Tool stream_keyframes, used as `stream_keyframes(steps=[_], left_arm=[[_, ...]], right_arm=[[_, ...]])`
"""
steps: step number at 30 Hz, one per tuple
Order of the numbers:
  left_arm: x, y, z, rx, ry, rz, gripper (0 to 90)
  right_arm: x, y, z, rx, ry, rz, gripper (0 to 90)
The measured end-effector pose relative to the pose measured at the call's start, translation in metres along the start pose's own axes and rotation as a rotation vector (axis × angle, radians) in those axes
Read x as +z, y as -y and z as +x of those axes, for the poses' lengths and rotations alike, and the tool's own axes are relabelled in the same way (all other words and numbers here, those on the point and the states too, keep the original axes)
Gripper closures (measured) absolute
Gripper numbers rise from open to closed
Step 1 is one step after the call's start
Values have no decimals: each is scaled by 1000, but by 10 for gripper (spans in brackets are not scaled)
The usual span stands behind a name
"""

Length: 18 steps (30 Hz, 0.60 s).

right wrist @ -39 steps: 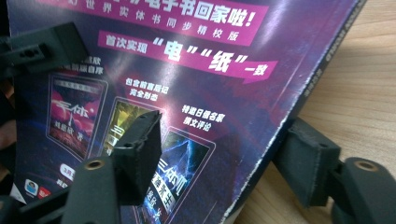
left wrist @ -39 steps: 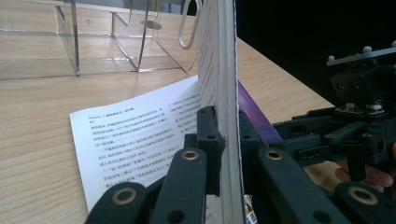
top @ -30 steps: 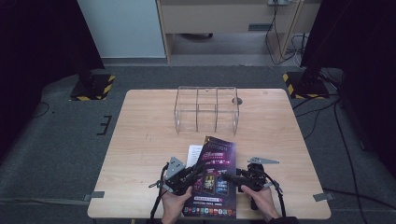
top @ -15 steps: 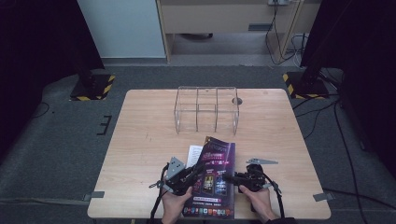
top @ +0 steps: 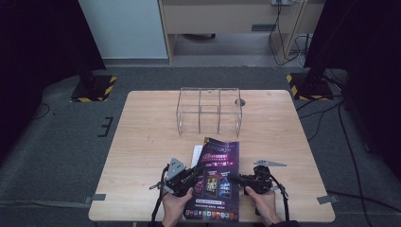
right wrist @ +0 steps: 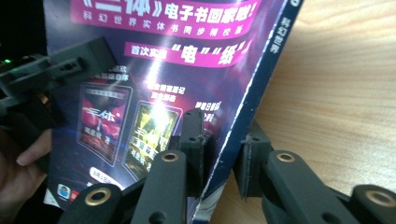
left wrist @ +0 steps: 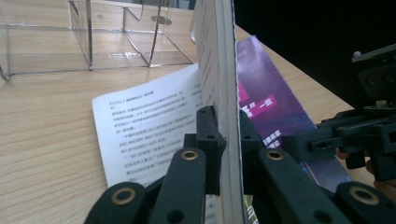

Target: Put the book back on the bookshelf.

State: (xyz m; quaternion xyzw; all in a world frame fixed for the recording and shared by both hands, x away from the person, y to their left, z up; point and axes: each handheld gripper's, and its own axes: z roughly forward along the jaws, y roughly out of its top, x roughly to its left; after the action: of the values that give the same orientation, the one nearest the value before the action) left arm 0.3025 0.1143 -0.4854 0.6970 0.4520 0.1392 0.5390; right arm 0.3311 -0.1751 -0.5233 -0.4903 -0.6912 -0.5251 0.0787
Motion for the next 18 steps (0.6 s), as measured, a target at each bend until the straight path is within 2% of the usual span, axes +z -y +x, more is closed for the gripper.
stream_keyframes(steps=[6,18], left_arm=[[-1,-1,2,-17,3,-6,827],[-1,-1,6,-33,11,5,801]], right_arm=[[-12,-6,2,1,-21,-63,811],[-22,-12,5,0,-38,-100,840]])
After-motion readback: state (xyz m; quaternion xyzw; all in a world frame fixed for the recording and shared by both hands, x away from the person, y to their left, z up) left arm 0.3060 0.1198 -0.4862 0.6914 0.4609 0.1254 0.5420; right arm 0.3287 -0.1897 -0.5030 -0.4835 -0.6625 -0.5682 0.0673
